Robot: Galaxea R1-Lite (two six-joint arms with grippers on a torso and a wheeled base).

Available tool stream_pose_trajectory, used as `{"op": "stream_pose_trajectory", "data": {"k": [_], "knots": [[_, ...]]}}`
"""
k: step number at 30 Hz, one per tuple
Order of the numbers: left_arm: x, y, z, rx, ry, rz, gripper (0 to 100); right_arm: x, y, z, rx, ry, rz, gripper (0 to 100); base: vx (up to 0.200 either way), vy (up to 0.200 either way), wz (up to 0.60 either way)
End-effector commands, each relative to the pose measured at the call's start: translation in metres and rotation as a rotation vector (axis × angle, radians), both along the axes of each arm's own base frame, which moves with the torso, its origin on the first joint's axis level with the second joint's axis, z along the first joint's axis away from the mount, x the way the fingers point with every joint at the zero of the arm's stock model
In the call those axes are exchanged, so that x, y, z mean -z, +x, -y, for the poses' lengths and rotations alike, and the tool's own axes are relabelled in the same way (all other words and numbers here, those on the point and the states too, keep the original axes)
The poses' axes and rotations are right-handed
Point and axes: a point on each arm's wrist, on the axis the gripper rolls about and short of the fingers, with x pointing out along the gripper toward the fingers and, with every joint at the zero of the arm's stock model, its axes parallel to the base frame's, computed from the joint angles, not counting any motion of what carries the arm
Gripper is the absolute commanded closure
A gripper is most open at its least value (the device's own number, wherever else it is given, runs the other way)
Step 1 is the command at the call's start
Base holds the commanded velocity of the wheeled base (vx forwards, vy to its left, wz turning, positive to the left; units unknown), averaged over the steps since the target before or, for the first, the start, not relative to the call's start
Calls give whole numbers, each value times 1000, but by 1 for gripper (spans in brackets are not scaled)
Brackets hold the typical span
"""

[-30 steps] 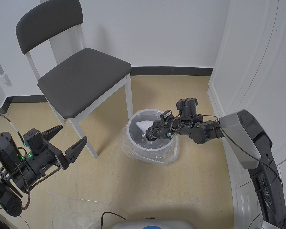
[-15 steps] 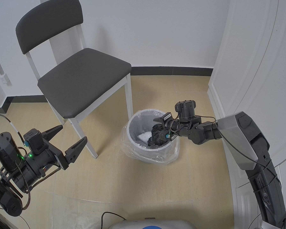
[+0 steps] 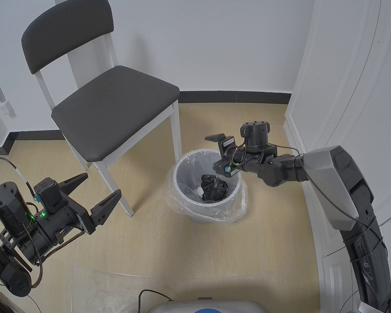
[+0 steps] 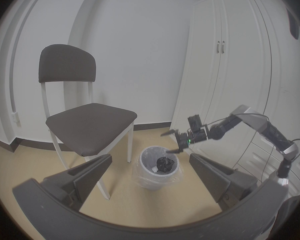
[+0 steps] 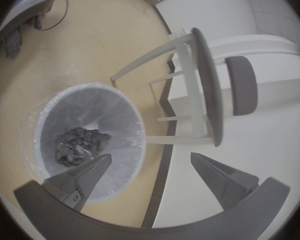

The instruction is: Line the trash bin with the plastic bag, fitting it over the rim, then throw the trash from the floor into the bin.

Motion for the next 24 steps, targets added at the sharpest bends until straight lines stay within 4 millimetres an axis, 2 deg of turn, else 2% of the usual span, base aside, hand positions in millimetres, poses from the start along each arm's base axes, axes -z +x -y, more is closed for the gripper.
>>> {"op": "stream_pose_trajectory", "data": {"k": [1,3,4,6,8,10,11,14,18,21,22,24], "knots": [[3,-1,4,22,4,-15,0,-92,-23,27,77,189,50,0,0,0,0],[3,-2,5,25,5,-17,0,-107,-33,35,121,250,46,0,0,0,0],[3,-2,6,28,4,-15,0,-128,-49,49,220,358,50,0,0,0,0],[1,-1,6,26,1,-5,0,-149,-76,64,346,537,47,0,0,0,0],[-3,0,4,17,-8,14,0,-168,-110,81,499,764,17,0,0,0,0],[-8,0,3,8,-20,36,0,-180,-135,94,592,911,-18,0,0,0,0],[-15,-2,1,-3,-37,65,0,-190,-157,111,656,1029,-41,0,0,0,0],[-34,-12,-3,-38,-112,133,0,-206,-208,155,753,1235,-87,0,0,0,0],[-73,-20,-7,-80,-197,301,0,-228,-265,185,740,1517,-105,0,0,0,0],[-89,-29,-12,-137,-218,368,0,-245,-299,200,676,1720,-83,0,0,0,0],[-91,-31,-13,-144,-221,375,0,-246,-304,202,666,1743,-81,0,0,0,0],[-97,-44,-17,-176,-221,383,0,-251,-328,210,618,1837,-75,0,0,0,0]]}}
